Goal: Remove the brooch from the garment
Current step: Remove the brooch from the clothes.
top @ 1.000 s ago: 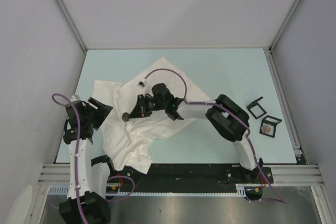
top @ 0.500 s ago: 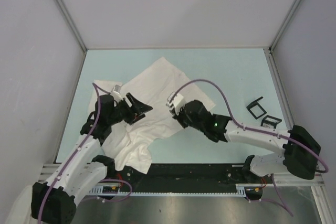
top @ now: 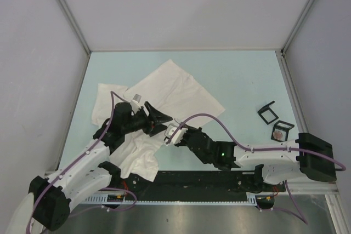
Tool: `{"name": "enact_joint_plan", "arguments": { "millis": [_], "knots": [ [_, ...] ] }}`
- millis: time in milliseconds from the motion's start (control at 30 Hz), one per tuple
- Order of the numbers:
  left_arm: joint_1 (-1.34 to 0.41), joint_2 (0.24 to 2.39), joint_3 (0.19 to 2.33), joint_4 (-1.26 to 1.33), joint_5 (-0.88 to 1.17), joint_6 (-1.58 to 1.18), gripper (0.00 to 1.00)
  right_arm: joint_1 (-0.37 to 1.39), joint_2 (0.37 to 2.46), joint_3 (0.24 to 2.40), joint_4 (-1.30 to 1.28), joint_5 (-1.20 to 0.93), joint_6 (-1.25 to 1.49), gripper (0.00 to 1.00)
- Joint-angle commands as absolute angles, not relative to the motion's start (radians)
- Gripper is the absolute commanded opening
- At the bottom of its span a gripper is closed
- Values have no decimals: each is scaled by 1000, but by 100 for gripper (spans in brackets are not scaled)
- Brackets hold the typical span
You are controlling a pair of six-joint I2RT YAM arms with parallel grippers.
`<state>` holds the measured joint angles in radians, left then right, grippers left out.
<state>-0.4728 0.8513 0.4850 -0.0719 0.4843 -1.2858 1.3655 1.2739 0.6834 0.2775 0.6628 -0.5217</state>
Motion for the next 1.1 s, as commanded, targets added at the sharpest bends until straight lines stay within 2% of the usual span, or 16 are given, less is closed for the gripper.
{"name": "enact_joint_plan", "arguments": {
  "millis": [0,300,400,567,667,700,733,767,800,833,900,1067],
  "knots": [
    [-509,888,494,29,505,-1365,67,1387,1293,695,387,742,-588,0],
    [-548,913,491,58,456,-1377,53,1405,1290,695,374,716,-565,0],
    [-568,936,497,78,457,-1379,52,1413,1304,695,393,715,-571,0],
    [-589,945,500,87,454,-1378,39,1420,1319,695,403,735,-571,0],
    [-592,931,479,110,443,-1371,21,1422,1318,695,393,742,-555,0],
    [-591,927,473,120,445,-1364,8,1422,1318,695,387,750,-529,0],
    [-591,923,468,127,443,-1355,0,1420,1316,693,377,768,-509,1],
    [-591,920,468,136,425,-1303,1,1419,1309,695,344,775,-490,6],
    [-589,920,472,149,422,-1261,0,1414,1302,695,316,778,-415,23],
    [-583,923,479,156,425,-1220,0,1411,1293,695,283,772,-372,32],
    [-562,946,491,196,471,-1065,0,1404,1249,693,146,743,-190,45],
    [-499,939,483,204,551,-795,0,1274,1126,673,-110,367,119,50]
  ]
}}
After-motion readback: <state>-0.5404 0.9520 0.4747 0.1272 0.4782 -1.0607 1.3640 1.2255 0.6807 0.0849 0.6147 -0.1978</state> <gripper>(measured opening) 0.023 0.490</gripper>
